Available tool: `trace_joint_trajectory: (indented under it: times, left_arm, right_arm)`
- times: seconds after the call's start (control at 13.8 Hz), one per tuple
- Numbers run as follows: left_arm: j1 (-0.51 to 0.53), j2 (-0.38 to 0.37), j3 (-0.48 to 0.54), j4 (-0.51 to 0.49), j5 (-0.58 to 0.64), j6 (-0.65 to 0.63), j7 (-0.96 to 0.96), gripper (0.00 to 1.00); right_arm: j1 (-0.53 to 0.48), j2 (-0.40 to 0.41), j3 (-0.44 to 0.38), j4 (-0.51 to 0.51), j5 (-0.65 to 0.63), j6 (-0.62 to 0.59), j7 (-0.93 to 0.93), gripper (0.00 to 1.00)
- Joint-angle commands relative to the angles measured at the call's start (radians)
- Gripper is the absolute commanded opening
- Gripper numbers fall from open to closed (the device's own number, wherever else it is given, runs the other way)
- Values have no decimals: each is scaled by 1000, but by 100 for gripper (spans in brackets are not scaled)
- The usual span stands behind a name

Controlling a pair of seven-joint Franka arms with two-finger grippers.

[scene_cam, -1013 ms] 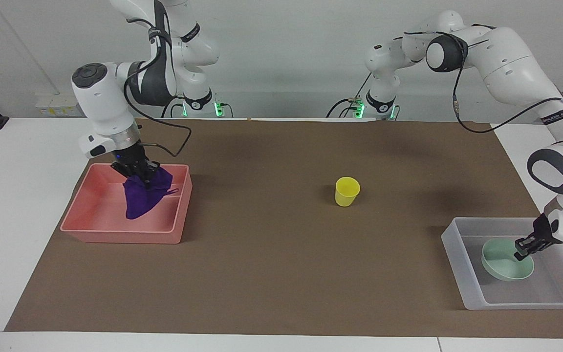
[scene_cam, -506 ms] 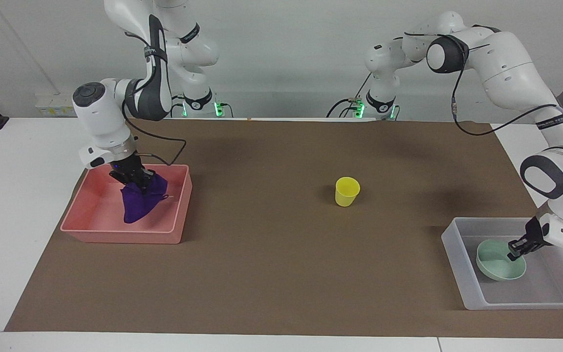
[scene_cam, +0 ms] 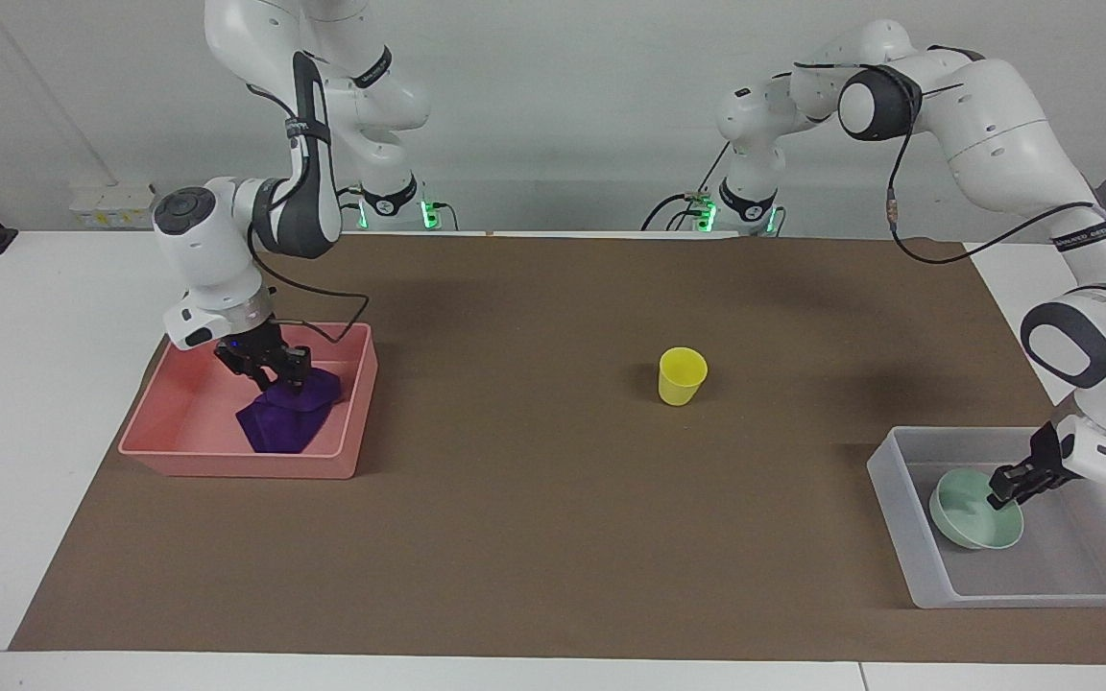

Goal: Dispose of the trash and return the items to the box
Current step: 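Carry the purple cloth into the pink box with the right gripper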

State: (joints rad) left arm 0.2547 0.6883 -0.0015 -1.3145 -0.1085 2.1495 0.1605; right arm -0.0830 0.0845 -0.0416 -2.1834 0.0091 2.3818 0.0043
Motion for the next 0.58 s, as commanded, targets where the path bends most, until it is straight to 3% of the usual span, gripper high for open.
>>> trace_joint_trajectory:
  times: [0.0,0.14,0.51]
  left_arm:
    - [-9,-99,-5,-48,20,-8,10,100]
    - [-38,-182,-5,-92,18,-45,10,100]
    - [-175,-467,-5,-397,18,-49,2,100]
  right_arm:
    - [-1,-48,17,25,2,-64,-1,100]
    - [0,-78,20,83,-6,-175,9,100]
    - [34,-149,22,188,-28,-374,109,100]
